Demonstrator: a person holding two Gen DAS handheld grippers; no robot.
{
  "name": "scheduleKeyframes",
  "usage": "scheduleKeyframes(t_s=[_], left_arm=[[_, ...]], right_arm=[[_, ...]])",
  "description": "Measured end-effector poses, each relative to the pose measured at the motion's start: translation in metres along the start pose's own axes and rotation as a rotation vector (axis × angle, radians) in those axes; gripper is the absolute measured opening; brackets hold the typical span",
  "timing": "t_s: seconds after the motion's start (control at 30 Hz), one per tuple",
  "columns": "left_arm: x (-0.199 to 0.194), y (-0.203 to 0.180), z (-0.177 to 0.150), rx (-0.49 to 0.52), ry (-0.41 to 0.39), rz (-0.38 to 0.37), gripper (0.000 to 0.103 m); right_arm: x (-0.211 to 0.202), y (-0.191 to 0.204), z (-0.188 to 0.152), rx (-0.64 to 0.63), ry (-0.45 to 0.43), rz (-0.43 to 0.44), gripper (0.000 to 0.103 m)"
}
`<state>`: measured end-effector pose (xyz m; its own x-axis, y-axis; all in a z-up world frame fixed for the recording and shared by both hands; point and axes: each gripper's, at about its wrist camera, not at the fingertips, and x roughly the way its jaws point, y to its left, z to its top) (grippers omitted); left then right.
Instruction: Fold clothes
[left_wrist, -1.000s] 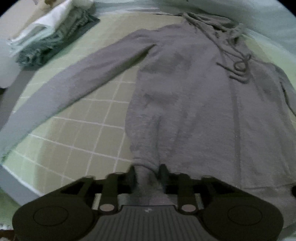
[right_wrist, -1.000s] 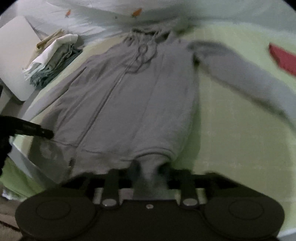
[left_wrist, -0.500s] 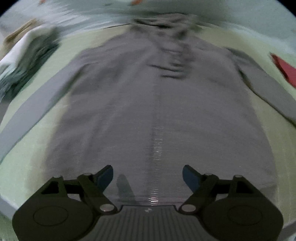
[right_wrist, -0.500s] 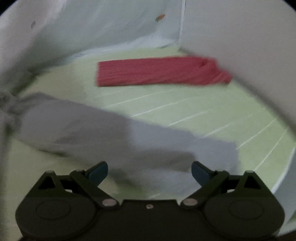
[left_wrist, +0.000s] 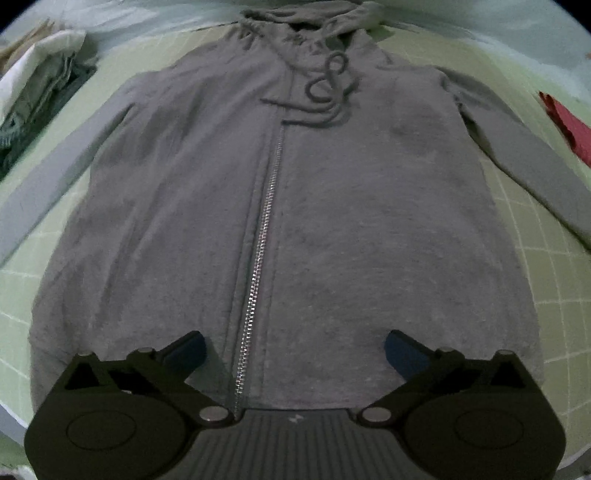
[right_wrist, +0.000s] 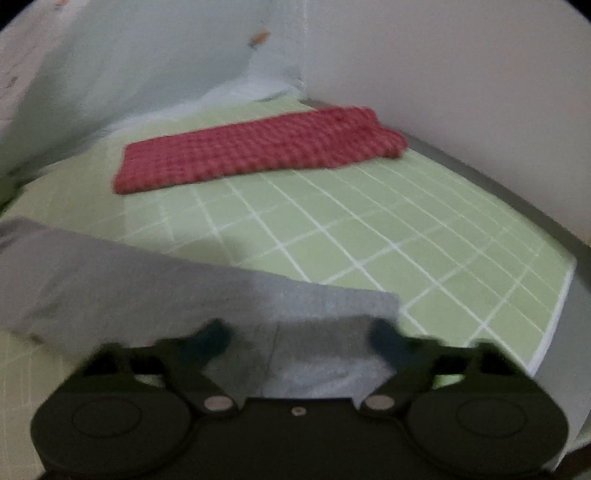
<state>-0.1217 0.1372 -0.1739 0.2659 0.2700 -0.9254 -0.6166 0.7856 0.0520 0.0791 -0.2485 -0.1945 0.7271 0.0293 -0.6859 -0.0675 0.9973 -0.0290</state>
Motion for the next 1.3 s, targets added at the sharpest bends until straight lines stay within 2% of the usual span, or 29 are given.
scheduleKeyframes(t_s=[0.07, 0.17, 0.23, 0.27, 0.33, 0.37, 0.4, 0.43, 0.47, 0.57, 0.67, 0.93, 1.03, 1.2, 1.3], left_arm=[[0.0, -0.001, 0.0, 0.006, -0.003, 0.001, 0.103], [0.0, 0.0, 0.0, 0.005, 0.0, -0.003, 0.103], [0.0, 0.002, 0.0, -0.001, 0.003, -0.013, 0.103], [0.001, 0.003, 0.0, -0.005, 0.004, -0.018, 0.103], [0.001, 0.006, 0.001, -0.004, 0.004, -0.022, 0.103], [0.0, 0.007, 0.002, -0.003, 0.006, -0.021, 0.103], [-0.001, 0.007, 0.002, -0.003, 0.008, -0.02, 0.103], [-0.001, 0.008, 0.003, -0.003, 0.01, -0.019, 0.103], [-0.002, 0.009, 0.003, -0.004, 0.01, -0.017, 0.103], [-0.014, 0.019, 0.002, -0.033, -0.028, -0.027, 0.103], [-0.027, 0.044, 0.002, -0.092, -0.068, -0.024, 0.103], [-0.054, 0.156, -0.003, -0.294, -0.132, 0.065, 0.103], [-0.057, 0.206, -0.007, -0.371, -0.137, 0.101, 0.103], [-0.055, 0.289, -0.016, -0.509, -0.122, 0.135, 0.103], [-0.056, 0.335, -0.024, -0.589, -0.135, 0.137, 0.103]], right_arm=[[-0.006, 0.002, 0.001, -0.059, 0.002, 0.002, 0.014], [-0.011, -0.005, -0.001, -0.142, 0.006, -0.101, 0.013], [-0.012, -0.017, -0.002, -0.124, 0.018, -0.127, 0.014], [-0.013, -0.02, -0.002, -0.119, 0.024, -0.128, 0.018], [-0.012, -0.02, -0.001, -0.154, 0.035, -0.142, 0.036], [-0.012, -0.015, 0.001, -0.194, 0.038, -0.176, 0.055], [-0.012, -0.01, 0.002, -0.231, 0.041, -0.209, 0.064], [-0.013, -0.006, 0.005, -0.244, 0.039, -0.236, 0.08], [-0.014, -0.002, 0.008, -0.253, 0.036, -0.262, 0.089], [-0.025, 0.015, 0.015, -0.219, -0.005, -0.273, 0.103], [-0.038, 0.044, 0.018, -0.192, -0.03, -0.185, 0.103], [-0.063, 0.179, 0.007, -0.195, 0.069, 0.253, 0.103], [-0.08, 0.238, -0.006, -0.298, 0.126, 0.409, 0.103], [-0.106, 0.313, -0.036, -0.418, 0.19, 0.511, 0.103], [-0.113, 0.335, -0.049, -0.432, 0.204, 0.49, 0.103]])
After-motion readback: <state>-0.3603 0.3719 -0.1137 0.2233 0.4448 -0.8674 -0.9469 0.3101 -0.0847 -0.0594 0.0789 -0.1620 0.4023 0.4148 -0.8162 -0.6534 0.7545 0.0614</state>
